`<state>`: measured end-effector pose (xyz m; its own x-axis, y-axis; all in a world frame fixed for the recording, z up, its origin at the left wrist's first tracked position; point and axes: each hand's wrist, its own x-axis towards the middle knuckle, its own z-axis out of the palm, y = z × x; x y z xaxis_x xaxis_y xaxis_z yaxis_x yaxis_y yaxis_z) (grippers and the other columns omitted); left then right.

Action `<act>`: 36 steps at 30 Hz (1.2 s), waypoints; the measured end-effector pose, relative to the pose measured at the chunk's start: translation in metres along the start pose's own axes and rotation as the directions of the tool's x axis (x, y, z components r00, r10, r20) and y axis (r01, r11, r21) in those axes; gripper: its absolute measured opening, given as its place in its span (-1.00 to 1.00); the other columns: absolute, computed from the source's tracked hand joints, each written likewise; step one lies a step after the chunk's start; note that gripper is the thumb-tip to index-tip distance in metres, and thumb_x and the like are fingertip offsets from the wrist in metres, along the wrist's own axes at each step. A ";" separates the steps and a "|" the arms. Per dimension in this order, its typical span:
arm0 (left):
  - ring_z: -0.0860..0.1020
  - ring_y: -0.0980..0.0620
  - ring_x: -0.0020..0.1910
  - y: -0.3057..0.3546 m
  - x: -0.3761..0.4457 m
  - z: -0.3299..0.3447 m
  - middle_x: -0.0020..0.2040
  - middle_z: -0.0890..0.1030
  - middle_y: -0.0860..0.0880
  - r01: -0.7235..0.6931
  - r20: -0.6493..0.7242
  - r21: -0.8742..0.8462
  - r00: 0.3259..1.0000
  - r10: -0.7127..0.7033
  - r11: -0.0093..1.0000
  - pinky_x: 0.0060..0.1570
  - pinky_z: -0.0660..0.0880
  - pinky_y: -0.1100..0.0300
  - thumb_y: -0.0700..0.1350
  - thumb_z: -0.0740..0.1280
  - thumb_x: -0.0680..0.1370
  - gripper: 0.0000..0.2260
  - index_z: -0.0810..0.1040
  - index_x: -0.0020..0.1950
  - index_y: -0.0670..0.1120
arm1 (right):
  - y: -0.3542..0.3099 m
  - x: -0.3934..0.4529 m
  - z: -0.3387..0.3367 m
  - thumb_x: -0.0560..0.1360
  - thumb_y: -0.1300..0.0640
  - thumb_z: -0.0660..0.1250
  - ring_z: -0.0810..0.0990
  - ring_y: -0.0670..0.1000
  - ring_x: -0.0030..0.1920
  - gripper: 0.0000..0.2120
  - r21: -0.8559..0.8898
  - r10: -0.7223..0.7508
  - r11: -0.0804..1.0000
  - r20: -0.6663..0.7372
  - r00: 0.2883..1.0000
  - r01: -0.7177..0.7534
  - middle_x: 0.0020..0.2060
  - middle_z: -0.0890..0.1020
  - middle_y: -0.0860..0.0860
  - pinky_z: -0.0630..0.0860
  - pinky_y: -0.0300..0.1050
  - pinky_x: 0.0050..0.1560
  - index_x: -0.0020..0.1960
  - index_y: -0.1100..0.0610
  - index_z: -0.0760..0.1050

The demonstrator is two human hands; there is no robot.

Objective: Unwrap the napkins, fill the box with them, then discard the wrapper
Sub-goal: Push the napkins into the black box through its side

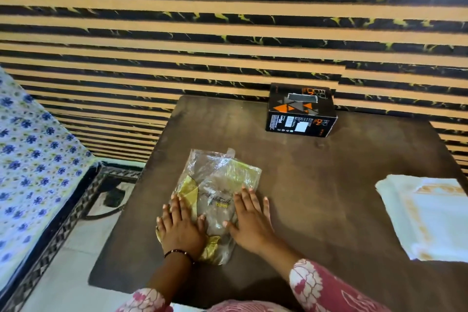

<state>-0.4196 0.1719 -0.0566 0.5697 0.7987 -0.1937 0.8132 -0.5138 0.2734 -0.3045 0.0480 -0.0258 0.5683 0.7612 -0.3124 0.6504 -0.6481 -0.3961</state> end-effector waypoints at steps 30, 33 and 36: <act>0.11 -0.12 0.48 0.193 0.069 -0.041 0.49 0.15 -0.20 -0.247 -0.019 -0.567 0.958 0.288 0.786 0.42 0.08 0.09 -0.01 0.24 0.54 -0.44 0.13 0.46 -0.19 | 0.156 0.008 -0.151 0.54 0.09 0.22 0.55 0.03 0.14 -0.70 0.655 0.405 0.743 -0.281 0.870 -0.135 0.17 0.60 0.05 0.39 -0.19 0.08 0.27 0.07 0.45; 0.18 -0.13 0.45 0.238 0.098 -0.047 0.49 0.14 -0.17 -0.136 0.065 -0.656 0.970 0.235 0.743 0.41 0.13 0.04 -0.04 0.27 0.54 -0.41 0.09 0.47 -0.14 | 0.183 0.031 -0.179 0.54 0.00 0.21 0.44 0.07 0.30 -0.55 0.752 0.519 0.626 -0.202 0.830 -0.208 0.32 0.47 0.03 0.33 -0.07 0.22 0.40 0.01 0.28; 0.21 -0.14 0.45 0.271 0.124 -0.047 0.50 0.18 -0.16 0.004 0.150 -0.730 0.976 0.155 0.683 0.41 0.21 -0.06 -0.02 0.31 0.51 -0.37 0.07 0.48 -0.08 | 0.206 0.055 -0.197 0.50 -0.09 0.24 0.31 0.13 0.40 -0.42 0.818 0.562 0.524 -0.123 0.818 -0.237 0.44 0.32 0.05 0.27 0.10 0.36 0.46 -0.08 0.13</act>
<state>-0.1342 0.1467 0.0372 0.7002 0.6532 -0.2881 0.4709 -0.1193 0.8741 -0.0395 -0.0479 0.0457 0.8926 0.2552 -0.3716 -0.2062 -0.5019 -0.8400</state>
